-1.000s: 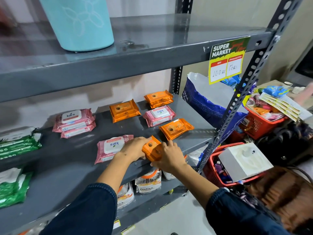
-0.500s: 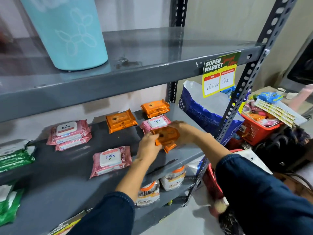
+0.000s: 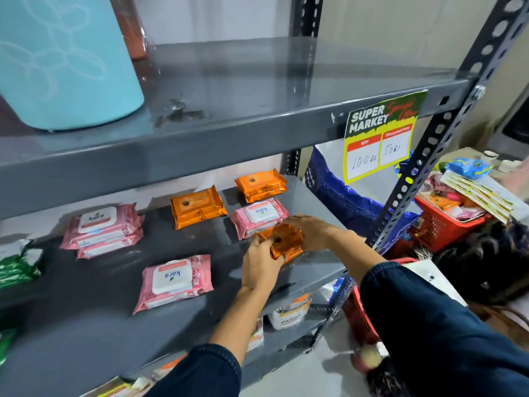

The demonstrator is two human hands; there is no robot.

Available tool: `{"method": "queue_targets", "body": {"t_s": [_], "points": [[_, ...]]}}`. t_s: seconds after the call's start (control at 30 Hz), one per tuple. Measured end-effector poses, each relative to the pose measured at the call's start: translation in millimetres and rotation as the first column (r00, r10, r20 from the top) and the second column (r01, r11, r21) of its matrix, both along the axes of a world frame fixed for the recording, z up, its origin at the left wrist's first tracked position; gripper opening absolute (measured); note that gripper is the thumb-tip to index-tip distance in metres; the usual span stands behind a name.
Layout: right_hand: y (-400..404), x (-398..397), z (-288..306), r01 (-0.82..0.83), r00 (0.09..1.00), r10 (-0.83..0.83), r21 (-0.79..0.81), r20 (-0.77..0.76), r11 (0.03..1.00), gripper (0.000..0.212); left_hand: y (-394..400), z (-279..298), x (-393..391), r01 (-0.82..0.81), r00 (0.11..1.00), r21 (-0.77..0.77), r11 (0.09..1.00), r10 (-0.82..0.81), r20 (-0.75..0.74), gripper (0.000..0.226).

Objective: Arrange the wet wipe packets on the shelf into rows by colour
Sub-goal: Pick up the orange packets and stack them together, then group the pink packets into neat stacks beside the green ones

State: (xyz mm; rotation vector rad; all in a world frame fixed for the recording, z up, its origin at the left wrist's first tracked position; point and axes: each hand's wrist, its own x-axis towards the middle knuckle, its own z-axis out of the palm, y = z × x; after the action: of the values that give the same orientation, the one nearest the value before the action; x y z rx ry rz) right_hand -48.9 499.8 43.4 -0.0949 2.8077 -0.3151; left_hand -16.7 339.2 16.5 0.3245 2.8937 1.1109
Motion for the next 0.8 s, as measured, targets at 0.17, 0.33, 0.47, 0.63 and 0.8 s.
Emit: {"method": "queue_targets", "body": {"t_s": [0.17, 0.33, 0.47, 0.63, 0.8], "points": [[0, -1, -5, -0.021, 1.000, 0.021, -0.038, 0.004, 0.999, 0.078, -2, -2, 2, 0.017, 1.000, -0.041, 0.999, -0.016, 0.007, 0.046], [-2, 0, -2, 0.045, 0.999, -0.047, -0.125, -0.018, 0.991, 0.082, -14, 6, 4, 0.013, 0.999, -0.076, 0.997, -0.016, -0.039, 0.055], [-8, -8, 14, 0.296, 0.921, -0.372, -0.407, -0.119, 0.864, 0.069, -36, 13, -9, -0.054, 0.987, 0.035, 0.998, 0.059, -0.148, 0.042], [-18, -35, 15, 0.419, 0.859, -0.495, -0.378, -0.129, 0.826, 0.012, -50, 15, -48, -0.065, 0.998, -0.026, 0.998, 0.065, 0.008, 0.038], [-53, -68, 15, 0.465, 0.850, -0.522, -0.362, -0.074, 0.808, 0.040, -52, 22, -82, -0.174, 0.974, 0.043, 0.984, 0.165, 0.157, 0.027]]}}
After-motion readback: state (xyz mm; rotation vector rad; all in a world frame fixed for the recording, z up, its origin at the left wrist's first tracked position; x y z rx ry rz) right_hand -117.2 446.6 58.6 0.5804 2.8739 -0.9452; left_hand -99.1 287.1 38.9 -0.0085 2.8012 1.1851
